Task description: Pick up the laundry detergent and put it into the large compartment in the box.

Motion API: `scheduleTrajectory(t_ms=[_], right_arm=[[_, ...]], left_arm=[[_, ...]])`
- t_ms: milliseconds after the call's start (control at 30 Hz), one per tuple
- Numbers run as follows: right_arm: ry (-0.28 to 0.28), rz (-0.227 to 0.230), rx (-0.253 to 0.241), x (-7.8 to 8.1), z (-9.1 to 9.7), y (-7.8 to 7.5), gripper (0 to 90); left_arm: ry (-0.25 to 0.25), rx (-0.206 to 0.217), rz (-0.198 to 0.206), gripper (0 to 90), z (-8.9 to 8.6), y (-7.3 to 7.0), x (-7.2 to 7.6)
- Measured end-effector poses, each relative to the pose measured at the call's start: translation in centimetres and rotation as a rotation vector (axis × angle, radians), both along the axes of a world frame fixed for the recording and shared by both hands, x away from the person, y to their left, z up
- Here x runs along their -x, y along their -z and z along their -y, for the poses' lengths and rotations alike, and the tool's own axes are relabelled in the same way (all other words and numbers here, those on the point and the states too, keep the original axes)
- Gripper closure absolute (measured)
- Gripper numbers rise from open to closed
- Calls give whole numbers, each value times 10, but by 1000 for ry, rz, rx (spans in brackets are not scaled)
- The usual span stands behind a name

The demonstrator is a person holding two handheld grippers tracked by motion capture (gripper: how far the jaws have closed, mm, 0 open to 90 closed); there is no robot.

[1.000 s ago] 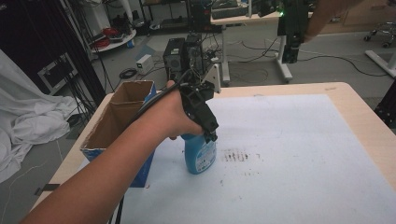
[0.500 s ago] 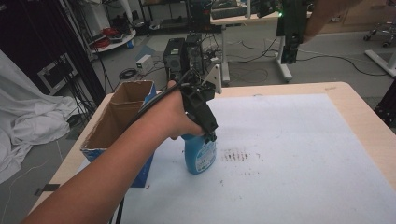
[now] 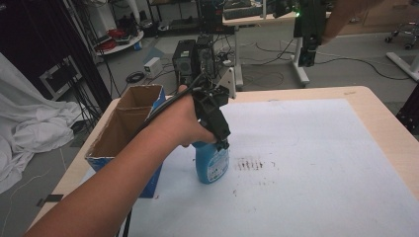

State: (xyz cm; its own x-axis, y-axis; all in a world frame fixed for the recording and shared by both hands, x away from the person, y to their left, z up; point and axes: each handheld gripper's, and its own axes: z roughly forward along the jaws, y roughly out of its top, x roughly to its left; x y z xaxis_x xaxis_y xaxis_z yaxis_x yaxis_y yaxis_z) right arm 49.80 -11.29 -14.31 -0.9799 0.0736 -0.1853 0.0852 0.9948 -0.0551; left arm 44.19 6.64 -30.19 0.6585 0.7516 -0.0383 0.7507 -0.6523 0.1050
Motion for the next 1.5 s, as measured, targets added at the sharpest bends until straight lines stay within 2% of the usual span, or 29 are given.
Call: scheduleTrajectory(t_ms=[267,533,667,733,800,1000,1200,1300,1367,1500], right_arm=[[5,-1,0,-1,0,1,23],[10,-2,-6,-2,1,2,23],[4,0,-7,-1,0,1,23],[6,0,-6,0,1,1,23],[9,0,-3,0,2,1,23],[14,2,-2,-1,7,-1,23],[9,1,-9,1,6,-2,23],[-1,2,-7,2,5,-2,23],[10,2,-10,3,4,-2,23],[2,0,-11,3,3,-2,23]], left_arm=[[-2,-9,-4,385,0,0,0],[-20,-31,-11,398,3,0,1],[13,-51,-3,401,7,-1,2],[27,-60,-19,402,6,-4,2],[48,-60,-17,401,6,-9,4],[69,-63,-1,401,-2,-43,10],[70,-49,-20,401,-19,-84,10],[45,-39,-8,401,-28,-104,11],[43,-47,-12,401,-34,-117,11],[19,-27,-2,401,-47,-142,10]])
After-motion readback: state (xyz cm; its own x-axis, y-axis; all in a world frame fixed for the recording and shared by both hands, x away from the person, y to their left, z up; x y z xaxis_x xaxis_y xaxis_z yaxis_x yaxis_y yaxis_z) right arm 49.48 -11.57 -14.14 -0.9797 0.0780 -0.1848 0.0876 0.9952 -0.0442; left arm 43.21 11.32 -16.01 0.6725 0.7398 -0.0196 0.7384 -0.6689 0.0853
